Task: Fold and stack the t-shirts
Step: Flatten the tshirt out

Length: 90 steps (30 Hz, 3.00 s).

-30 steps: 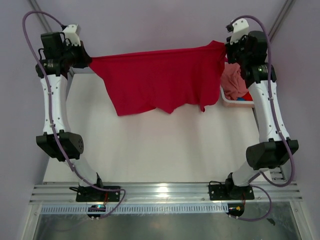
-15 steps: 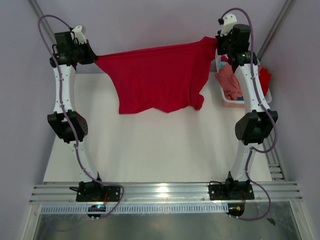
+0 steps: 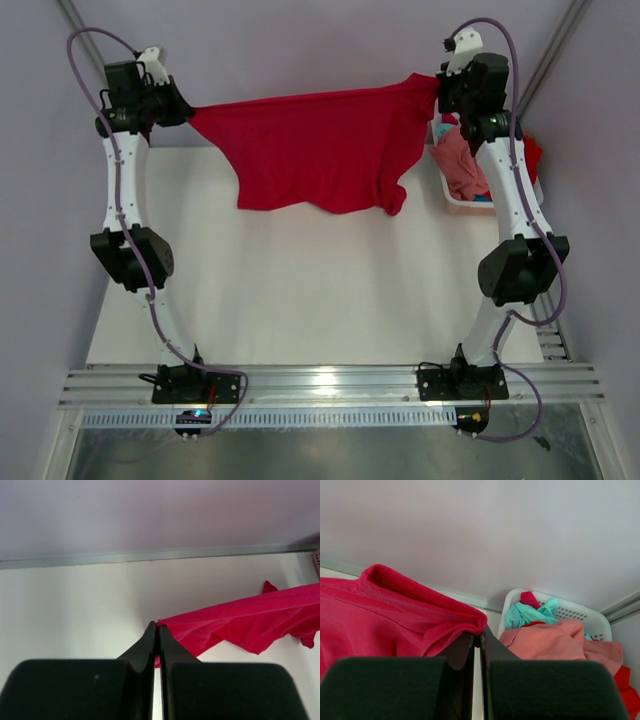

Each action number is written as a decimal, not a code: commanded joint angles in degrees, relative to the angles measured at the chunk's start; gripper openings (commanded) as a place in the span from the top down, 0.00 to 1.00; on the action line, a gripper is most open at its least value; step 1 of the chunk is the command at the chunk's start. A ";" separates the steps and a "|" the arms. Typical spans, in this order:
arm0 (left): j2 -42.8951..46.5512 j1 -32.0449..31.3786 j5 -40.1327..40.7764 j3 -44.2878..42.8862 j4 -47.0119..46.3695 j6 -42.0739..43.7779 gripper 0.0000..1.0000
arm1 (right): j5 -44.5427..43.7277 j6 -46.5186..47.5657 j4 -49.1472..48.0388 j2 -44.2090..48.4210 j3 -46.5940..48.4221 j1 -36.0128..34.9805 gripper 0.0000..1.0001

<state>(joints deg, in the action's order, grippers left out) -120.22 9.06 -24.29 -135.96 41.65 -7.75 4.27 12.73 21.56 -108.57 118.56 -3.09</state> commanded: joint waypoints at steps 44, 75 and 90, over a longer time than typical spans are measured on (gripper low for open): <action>44.02 3.33 -6.20 25.83 15.92 10.38 1.00 | 10.85 0.63 20.36 42.04 -18.46 0.54 0.97; 79.43 3.33 -15.96 37.78 26.46 7.57 1.00 | 12.87 -2.01 33.19 66.02 -14.06 0.54 0.97; 91.83 3.33 -20.18 38.57 30.52 10.12 1.00 | 15.24 -0.86 34.69 74.56 -17.40 1.16 0.97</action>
<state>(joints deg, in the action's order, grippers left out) -30.17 11.84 -41.69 -97.65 73.06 2.04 19.09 12.03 58.48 -32.84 100.66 -2.22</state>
